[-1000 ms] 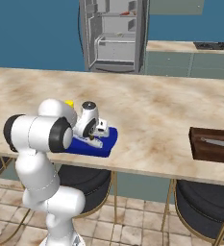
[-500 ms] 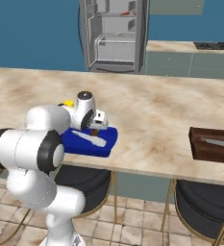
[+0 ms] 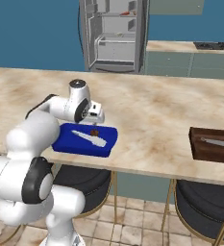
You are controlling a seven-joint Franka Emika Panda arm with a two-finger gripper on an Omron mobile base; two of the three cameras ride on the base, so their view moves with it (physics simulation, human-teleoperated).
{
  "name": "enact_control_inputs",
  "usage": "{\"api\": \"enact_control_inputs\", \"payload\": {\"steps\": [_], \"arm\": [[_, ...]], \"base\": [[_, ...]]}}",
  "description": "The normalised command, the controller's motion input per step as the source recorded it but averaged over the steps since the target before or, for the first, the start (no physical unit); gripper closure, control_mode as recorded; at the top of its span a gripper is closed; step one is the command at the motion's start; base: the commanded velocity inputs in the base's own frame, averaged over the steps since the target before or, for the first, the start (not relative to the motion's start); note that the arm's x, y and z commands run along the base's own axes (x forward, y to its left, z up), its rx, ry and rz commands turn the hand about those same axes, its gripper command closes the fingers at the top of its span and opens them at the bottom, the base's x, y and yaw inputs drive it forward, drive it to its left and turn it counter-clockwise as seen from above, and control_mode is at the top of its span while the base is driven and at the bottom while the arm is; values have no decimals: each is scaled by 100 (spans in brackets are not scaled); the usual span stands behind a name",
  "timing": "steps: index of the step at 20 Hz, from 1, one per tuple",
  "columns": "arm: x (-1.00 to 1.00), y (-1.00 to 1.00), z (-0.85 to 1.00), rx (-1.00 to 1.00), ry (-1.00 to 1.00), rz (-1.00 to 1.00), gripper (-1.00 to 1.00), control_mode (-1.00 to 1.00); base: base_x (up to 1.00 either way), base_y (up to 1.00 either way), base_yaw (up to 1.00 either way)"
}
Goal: Gather the carrot and onion from the fridge and place them on a tray on the dining counter. Then gather the chicken drumstick and fish from the fridge and place them on the other tray.
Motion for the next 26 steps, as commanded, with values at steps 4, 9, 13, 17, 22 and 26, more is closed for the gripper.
{"api": "enact_control_inputs", "payload": {"steps": [4, 9, 13, 17, 22, 26], "arm": [[-91, 3, 50, 0, 0, -1, -100, -100], [-100, 11, 46, 0, 0, -1, -100, -100], [-99, 20, 31, 0, 0, -1, -100, -100], [-100, 20, 4, -1, -1, 0, -100, -100], [-92, 14, 0, -5, -1, 0, -100, -100], [-63, 6, -14, -6, 1, 0, -100, -100]], "base": [[0, 0, 0], [0, 0, 0], [0, 0, 0], [0, 0, 0], [0, 0, 0], [0, 0, 0]]}}
